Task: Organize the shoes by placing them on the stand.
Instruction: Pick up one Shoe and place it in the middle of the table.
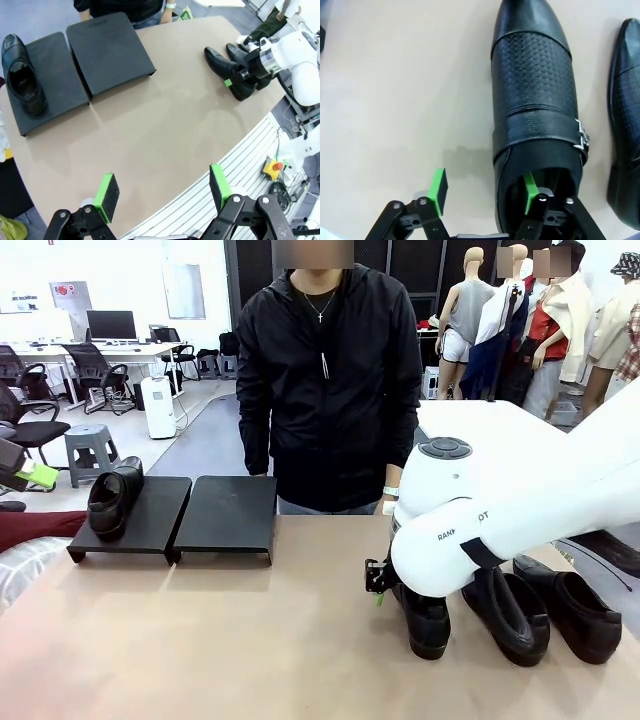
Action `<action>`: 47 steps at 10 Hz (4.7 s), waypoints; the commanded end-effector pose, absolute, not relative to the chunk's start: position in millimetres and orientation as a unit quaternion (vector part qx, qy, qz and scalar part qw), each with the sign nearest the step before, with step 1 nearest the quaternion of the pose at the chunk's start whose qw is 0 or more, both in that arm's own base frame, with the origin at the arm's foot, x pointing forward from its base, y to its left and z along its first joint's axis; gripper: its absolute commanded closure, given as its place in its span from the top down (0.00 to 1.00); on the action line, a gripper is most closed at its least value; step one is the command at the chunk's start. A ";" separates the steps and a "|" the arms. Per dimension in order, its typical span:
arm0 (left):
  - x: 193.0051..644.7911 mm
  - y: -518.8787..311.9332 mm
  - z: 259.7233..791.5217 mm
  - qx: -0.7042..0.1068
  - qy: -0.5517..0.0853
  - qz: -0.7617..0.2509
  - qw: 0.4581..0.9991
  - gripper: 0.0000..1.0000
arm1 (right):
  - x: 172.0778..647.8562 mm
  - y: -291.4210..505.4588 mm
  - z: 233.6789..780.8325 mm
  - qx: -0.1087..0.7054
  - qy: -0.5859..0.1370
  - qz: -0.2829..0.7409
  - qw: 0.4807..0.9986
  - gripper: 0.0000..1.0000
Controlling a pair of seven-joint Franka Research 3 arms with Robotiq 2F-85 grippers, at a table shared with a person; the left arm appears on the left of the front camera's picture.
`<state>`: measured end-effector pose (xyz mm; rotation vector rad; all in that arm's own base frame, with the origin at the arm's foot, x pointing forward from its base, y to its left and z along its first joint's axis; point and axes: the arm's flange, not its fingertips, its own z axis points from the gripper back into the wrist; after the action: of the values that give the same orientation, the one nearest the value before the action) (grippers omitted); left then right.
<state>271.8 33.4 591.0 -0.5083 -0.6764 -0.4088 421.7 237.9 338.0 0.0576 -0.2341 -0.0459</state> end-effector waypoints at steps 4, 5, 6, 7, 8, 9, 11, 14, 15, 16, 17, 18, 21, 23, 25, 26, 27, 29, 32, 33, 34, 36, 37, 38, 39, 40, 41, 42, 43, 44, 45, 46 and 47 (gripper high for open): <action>272.2 34.1 589.9 -0.253 -0.331 -0.202 0.887 0.94 | 427.2 244.7 338.2 0.000 -0.155 -0.031 0.987 0.00; 272.2 34.1 589.9 -0.253 -0.331 -0.202 0.887 0.94 | 428.1 242.9 338.2 -0.002 -0.146 -0.057 0.988 0.00; 272.2 34.1 589.9 -0.253 -0.331 -0.202 0.887 0.94 | 427.0 240.9 337.9 -0.007 -0.146 -0.054 0.988 0.00; 272.2 34.1 589.9 -0.253 -0.331 -0.202 0.887 0.94 | 426.4 239.2 338.1 -0.009 -0.143 -0.057 0.988 0.00; 272.2 34.1 589.9 -0.253 -0.331 -0.202 0.887 0.94 | 424.9 236.1 342.8 -0.008 -0.143 -0.061 0.988 0.00; 272.2 34.1 589.9 -0.253 -0.331 -0.202 0.887 0.94 | 423.0 232.2 352.4 -0.010 -0.140 -0.071 0.988 0.00; 272.2 34.1 589.9 -0.253 -0.331 -0.202 0.887 0.94 | 398.2 221.1 395.9 0.002 -0.128 -0.113 0.985 0.00; 272.2 34.1 589.9 -0.253 -0.331 -0.202 0.887 0.94 | 305.8 247.8 451.8 0.084 -0.106 -0.132 0.982 0.00; 272.2 34.1 589.9 -0.253 -0.331 -0.202 0.887 0.94 | 284.0 275.9 446.6 0.097 -0.096 -0.080 0.987 0.00; 272.2 34.1 589.9 -0.253 -0.331 -0.202 0.887 0.94 | 271.6 302.1 440.3 0.114 -0.098 -0.019 0.988 0.00; 272.2 34.1 589.9 -0.253 -0.331 -0.202 0.887 0.94 | 272.4 326.3 437.8 0.154 -0.121 -0.003 0.981 0.00; 272.2 34.1 589.9 -0.253 -0.331 -0.202 0.887 0.94 | 277.3 347.7 432.2 0.173 -0.136 0.028 0.975 0.00; 272.2 34.1 589.9 -0.253 -0.331 -0.202 0.887 0.94 | 312.5 418.1 395.5 0.195 -0.155 0.016 0.968 0.00; 272.2 34.1 589.9 -0.253 -0.331 -0.202 0.887 0.94 | 333.4 441.9 370.9 0.198 -0.135 0.020 0.971 0.00; 272.2 34.1 589.9 -0.253 -0.331 -0.202 0.887 0.94 | 338.5 447.3 361.2 0.192 -0.130 0.000 0.973 0.00; 272.2 34.1 589.9 -0.253 -0.331 -0.202 0.887 0.94 | 338.6 447.0 360.9 0.199 -0.124 -0.009 0.972 0.00; 272.2 34.1 589.9 -0.253 -0.331 -0.202 0.887 0.94 | 339.3 446.7 359.7 0.208 -0.117 -0.013 0.971 0.00; 272.2 34.1 589.9 -0.253 -0.331 -0.202 0.887 0.94 | 338.2 446.2 356.8 0.213 -0.107 -0.002 0.971 1.00; 272.2 34.1 589.9 -0.253 -0.331 -0.202 0.887 0.94 | 344.3 417.3 385.1 0.256 -0.112 -0.019 0.960 1.00; 272.2 34.1 589.9 -0.253 -0.331 -0.202 0.887 0.94 | 348.6 387.6 405.0 0.271 -0.115 -0.030 0.955 1.00; 272.2 34.1 589.9 -0.253 -0.331 -0.202 0.887 0.94 | 349.2 339.1 424.3 0.268 -0.097 -0.029 0.958 1.00; 272.2 34.1 589.9 -0.253 -0.331 -0.202 0.887 0.94 | 345.3 252.1 443.3 0.254 -0.071 -0.026 0.964 1.00; 272.2 34.1 589.9 -0.253 -0.331 -0.202 0.887 0.94 | 340.6 206.6 457.9 0.259 -0.049 -0.002 0.965 1.00; 272.2 34.1 589.9 -0.253 -0.331 -0.202 0.887 0.94 | 335.3 154.6 479.0 0.256 -0.033 -0.011 0.966 1.00; 272.2 34.1 589.9 -0.253 -0.331 -0.202 0.887 0.94 | 326.3 92.1 509.3 0.266 -0.041 -0.029 0.963 1.00; 272.2 34.1 589.9 -0.253 -0.331 -0.202 0.887 0.94 | 316.9 37.3 535.7 0.262 -0.037 -0.050 0.963 1.00; 272.2 34.1 589.9 -0.253 -0.331 -0.202 0.887 0.94 | 307.5 -15.2 555.8 0.266 -0.028 -0.085 0.960 1.00; 272.2 34.1 589.9 -0.253 -0.331 -0.202 0.887 0.94 | 296.7 -69.8 568.5 0.302 -0.044 -0.128 0.944 1.00; 272.2 34.1 589.9 -0.253 -0.331 -0.202 0.887 0.94 | 284.8 -98.8 569.9 0.360 -0.057 -0.097 0.926 1.00; 272.2 34.1 589.9 -0.253 -0.331 -0.202 0.887 0.94 | 279.6 -109.1 562.5 0.383 -0.064 -0.080 0.918 1.00; 272.2 34.1 589.9 -0.253 -0.331 -0.202 0.887 0.94 | 279.8 -101.5 553.4 0.380 -0.075 -0.030 0.921 1.00; 272.2 34.1 589.9 -0.253 -0.331 -0.202 0.887 0.94 | 262.8 -117.3 574.6 0.339 -0.067 -0.123 0.930 1.00; 272.2 34.1 589.9 -0.253 -0.331 -0.202 0.887 0.94 | 262.8 -117.3 574.6 0.339 -0.067 -0.123 0.930 1.00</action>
<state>271.9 33.9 591.2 -0.5093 -0.6771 -0.4076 267.3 -121.5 567.8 0.7183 -0.1506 -0.2109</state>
